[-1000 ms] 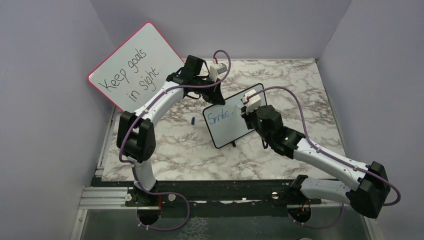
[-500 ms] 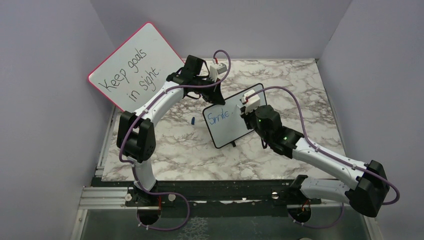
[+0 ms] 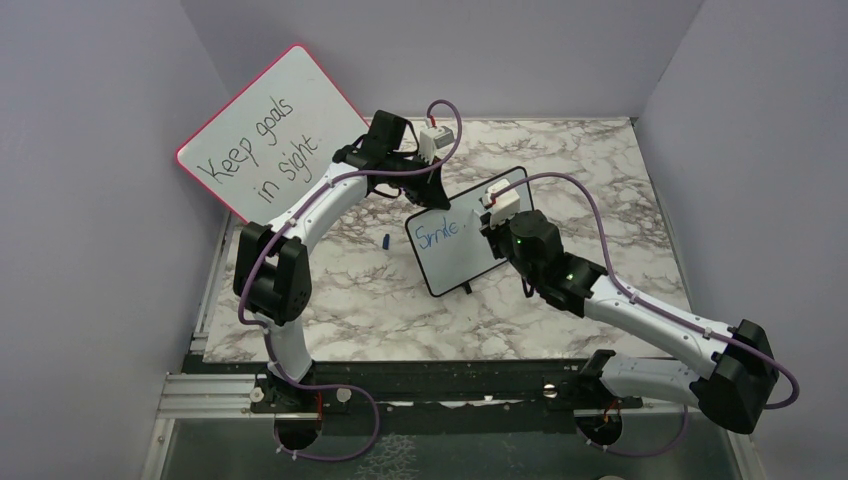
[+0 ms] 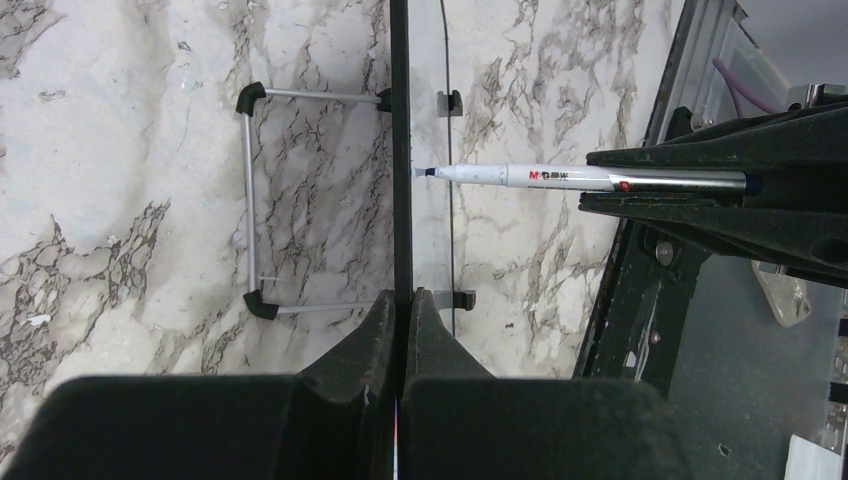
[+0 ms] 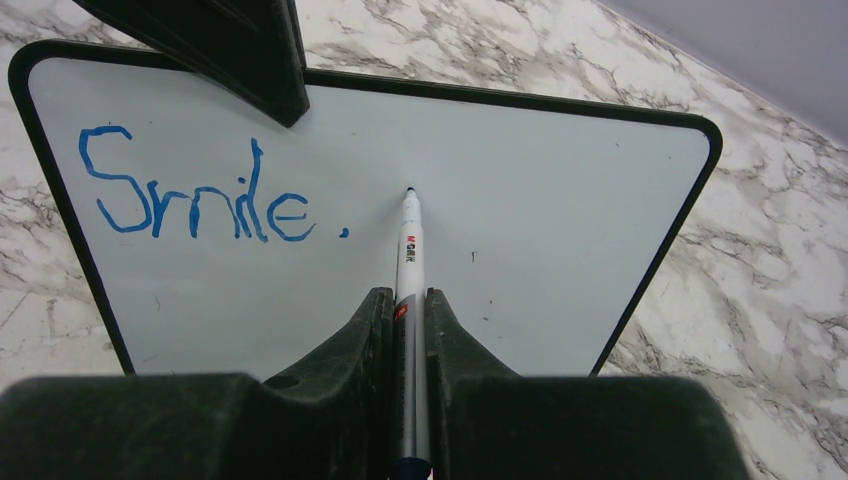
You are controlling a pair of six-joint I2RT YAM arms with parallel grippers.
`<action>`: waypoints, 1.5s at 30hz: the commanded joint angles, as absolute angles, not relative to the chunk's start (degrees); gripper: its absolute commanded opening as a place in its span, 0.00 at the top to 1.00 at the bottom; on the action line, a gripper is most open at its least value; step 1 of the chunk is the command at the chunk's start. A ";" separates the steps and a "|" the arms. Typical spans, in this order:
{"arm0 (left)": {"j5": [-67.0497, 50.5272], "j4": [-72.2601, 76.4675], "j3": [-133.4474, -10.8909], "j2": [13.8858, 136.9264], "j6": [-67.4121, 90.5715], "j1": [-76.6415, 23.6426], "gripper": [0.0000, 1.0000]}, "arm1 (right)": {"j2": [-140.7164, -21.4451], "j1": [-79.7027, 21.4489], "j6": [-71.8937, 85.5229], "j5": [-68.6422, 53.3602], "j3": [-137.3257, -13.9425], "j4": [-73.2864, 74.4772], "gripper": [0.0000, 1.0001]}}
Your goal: Write a sentence on the whiteboard
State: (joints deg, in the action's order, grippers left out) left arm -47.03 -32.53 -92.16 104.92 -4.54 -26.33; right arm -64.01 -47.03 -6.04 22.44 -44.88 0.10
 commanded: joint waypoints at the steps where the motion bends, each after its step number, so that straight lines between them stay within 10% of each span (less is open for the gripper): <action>1: -47.87 -35.27 -92.73 106.30 -6.53 -27.94 1.00 | -64.55 -46.93 -5.71 22.38 -45.16 -2.96 0.99; 45: -45.71 -35.77 -93.32 106.52 -6.24 -28.04 1.00 | -64.52 -46.88 -4.58 18.32 -45.53 3.47 0.99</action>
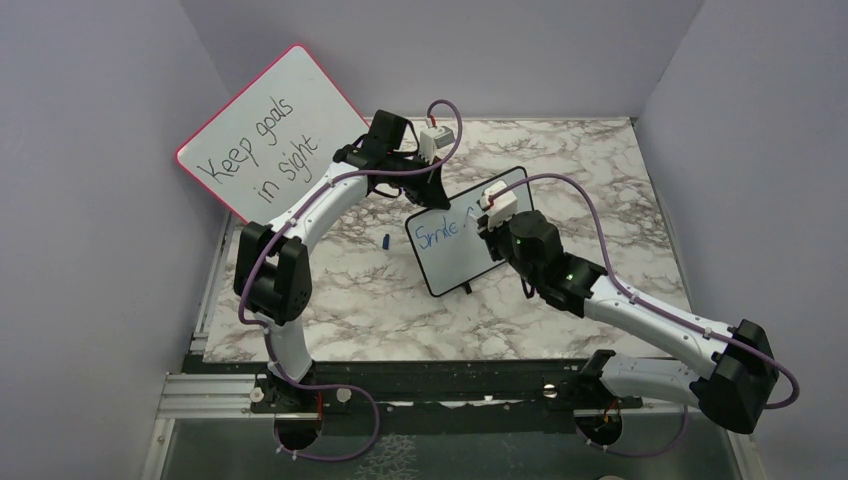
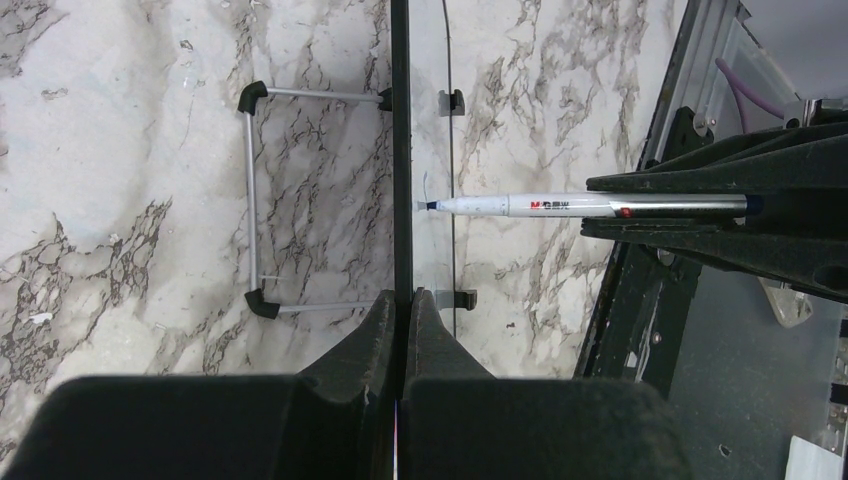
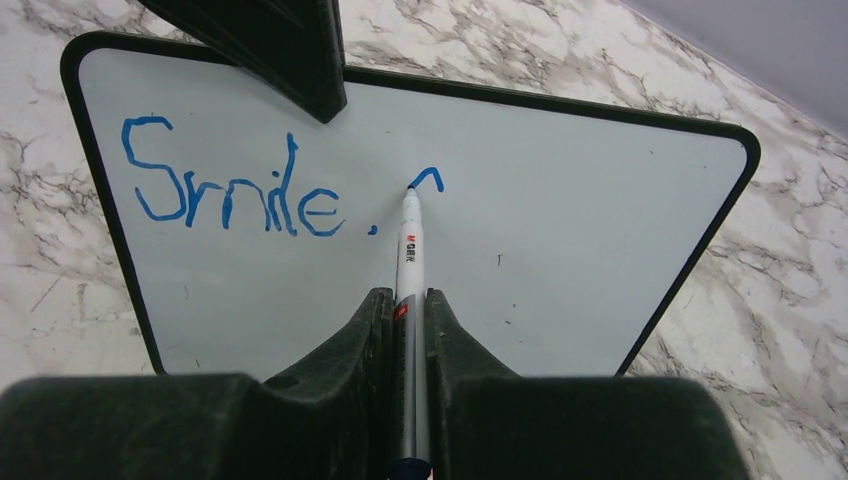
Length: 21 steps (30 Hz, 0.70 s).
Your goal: Write a sentence on the whiteboard
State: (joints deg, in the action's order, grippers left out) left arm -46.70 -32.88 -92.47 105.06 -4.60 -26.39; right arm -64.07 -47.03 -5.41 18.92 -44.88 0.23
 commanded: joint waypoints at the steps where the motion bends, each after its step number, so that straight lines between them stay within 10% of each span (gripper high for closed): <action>1: -45.77 -35.77 -93.29 106.52 -6.23 -28.04 1.00 | -64.44 -46.93 -4.49 18.69 -45.46 3.63 0.99; 21: -45.95 -35.77 -93.69 106.89 -6.11 -28.04 1.00 | -63.86 -46.93 -2.83 21.23 -45.03 6.10 0.99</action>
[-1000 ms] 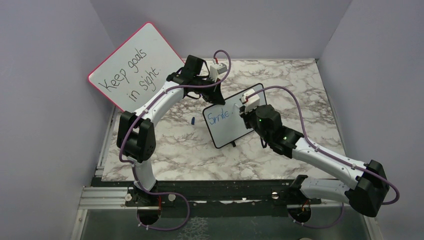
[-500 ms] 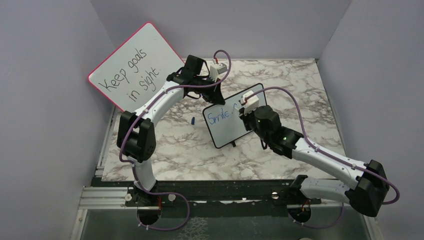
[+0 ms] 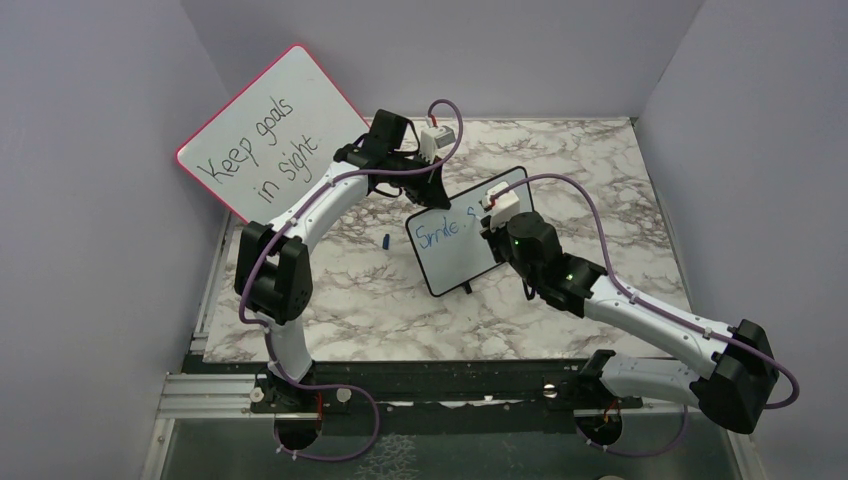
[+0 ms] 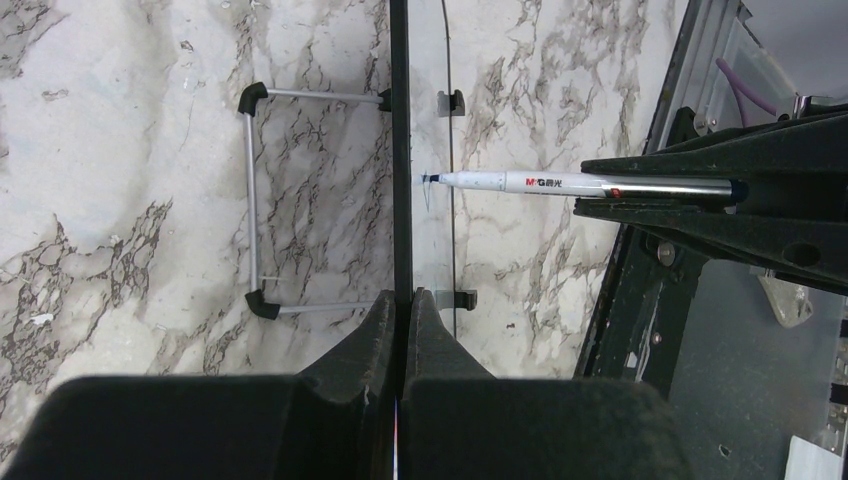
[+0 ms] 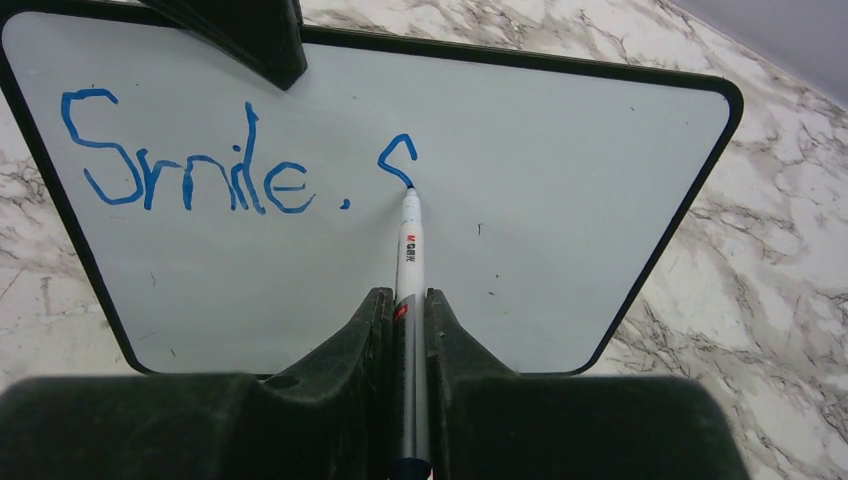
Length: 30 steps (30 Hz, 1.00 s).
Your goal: Write a sentence on the whiteboard
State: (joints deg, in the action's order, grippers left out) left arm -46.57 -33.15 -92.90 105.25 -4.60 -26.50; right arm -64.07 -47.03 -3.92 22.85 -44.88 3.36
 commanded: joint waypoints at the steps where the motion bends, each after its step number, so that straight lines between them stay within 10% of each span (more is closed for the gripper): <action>1: -46.01 -35.77 -93.74 106.88 -6.13 -28.04 1.00 | -63.77 -46.88 -2.77 20.66 -45.00 5.83 0.99; 30: -45.09 -36.12 -93.57 106.87 -6.25 -28.04 1.00 | -59.33 -46.90 -1.53 21.56 -44.28 1.29 0.99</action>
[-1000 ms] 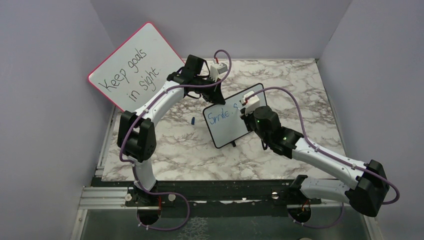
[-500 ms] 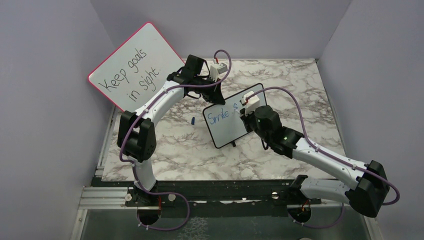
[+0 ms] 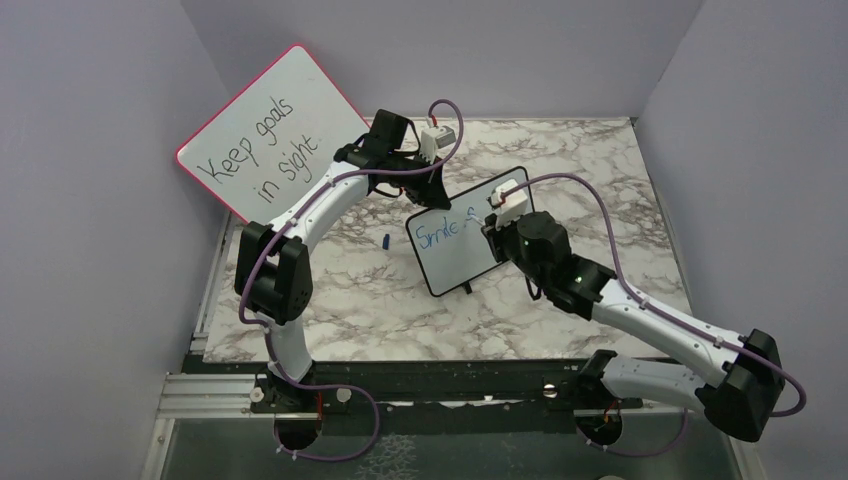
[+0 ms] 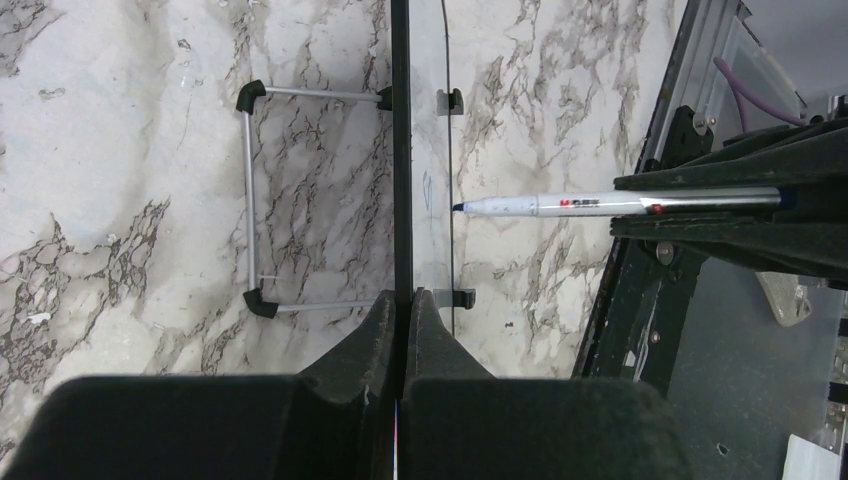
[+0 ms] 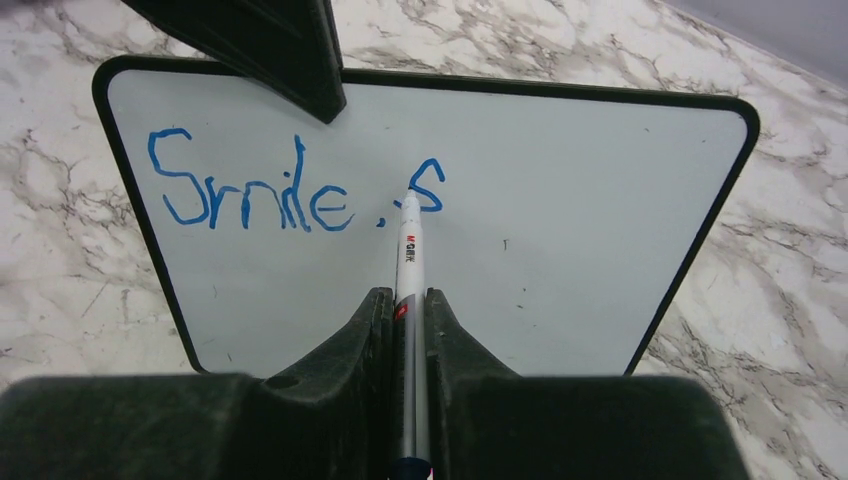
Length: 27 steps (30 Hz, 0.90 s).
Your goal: Write a sentence on the whiteboard
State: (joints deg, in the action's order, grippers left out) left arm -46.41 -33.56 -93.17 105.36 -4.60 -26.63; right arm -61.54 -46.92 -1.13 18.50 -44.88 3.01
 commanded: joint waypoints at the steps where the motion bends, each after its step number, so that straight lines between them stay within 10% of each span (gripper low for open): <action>1: -45.09 -36.14 -93.56 106.87 -6.36 -28.04 1.00 | -59.18 -46.93 -1.74 22.03 -44.22 0.91 0.99; 27: -45.18 -36.98 -93.92 107.22 -6.78 -28.04 1.00 | -63.11 -45.27 -3.34 24.13 -44.20 -6.86 0.99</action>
State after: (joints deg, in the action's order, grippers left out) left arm -46.41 -33.98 -93.32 105.36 -5.04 -26.65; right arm -62.48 -45.84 -2.68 22.87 -44.60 -4.03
